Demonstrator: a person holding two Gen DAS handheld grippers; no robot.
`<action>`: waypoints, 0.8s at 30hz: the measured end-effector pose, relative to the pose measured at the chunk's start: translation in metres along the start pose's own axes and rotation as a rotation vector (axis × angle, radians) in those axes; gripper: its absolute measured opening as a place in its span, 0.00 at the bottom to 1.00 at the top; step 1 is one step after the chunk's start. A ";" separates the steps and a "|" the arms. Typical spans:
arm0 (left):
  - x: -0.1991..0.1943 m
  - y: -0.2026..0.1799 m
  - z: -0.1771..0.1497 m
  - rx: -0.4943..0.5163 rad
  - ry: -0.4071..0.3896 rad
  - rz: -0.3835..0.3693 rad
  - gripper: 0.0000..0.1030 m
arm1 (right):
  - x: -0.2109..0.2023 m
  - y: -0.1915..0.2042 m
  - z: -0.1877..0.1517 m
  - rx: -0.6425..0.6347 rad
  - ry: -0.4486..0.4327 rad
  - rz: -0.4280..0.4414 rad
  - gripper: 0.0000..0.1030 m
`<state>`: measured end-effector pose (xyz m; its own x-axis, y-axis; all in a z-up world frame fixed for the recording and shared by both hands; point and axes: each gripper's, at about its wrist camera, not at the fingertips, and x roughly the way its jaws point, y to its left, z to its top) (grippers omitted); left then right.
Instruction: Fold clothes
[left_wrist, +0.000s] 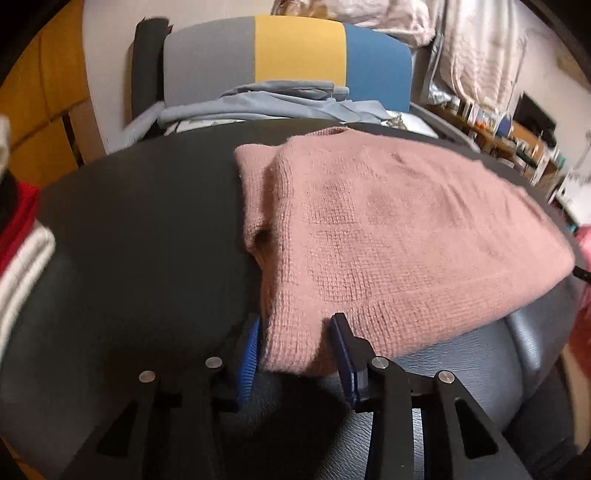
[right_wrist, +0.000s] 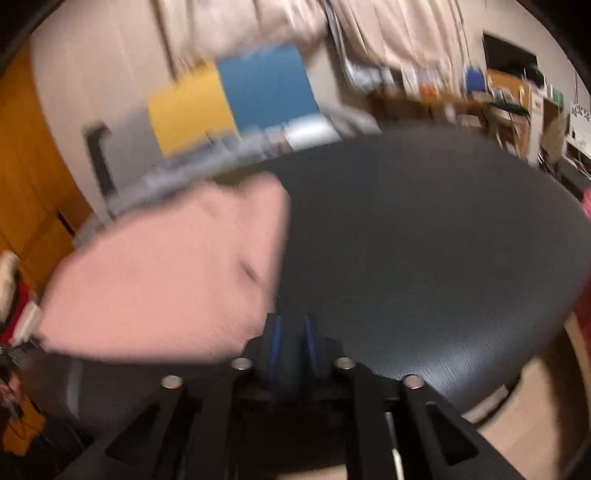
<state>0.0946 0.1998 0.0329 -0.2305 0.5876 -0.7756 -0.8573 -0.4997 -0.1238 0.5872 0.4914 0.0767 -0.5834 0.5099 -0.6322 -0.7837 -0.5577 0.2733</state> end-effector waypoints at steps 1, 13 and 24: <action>-0.003 0.002 -0.002 -0.011 -0.007 -0.018 0.38 | 0.002 0.011 0.006 -0.013 -0.019 0.028 0.18; -0.028 0.017 -0.014 -0.119 -0.075 -0.210 0.46 | 0.099 0.071 0.009 -0.113 0.202 0.010 0.21; -0.024 0.028 0.007 -0.044 0.026 -0.247 0.07 | 0.099 0.065 0.009 -0.102 0.215 0.006 0.21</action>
<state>0.0727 0.1761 0.0523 -0.0039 0.6795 -0.7337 -0.8650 -0.3704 -0.3384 0.4772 0.5114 0.0385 -0.5206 0.3618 -0.7734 -0.7486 -0.6291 0.2096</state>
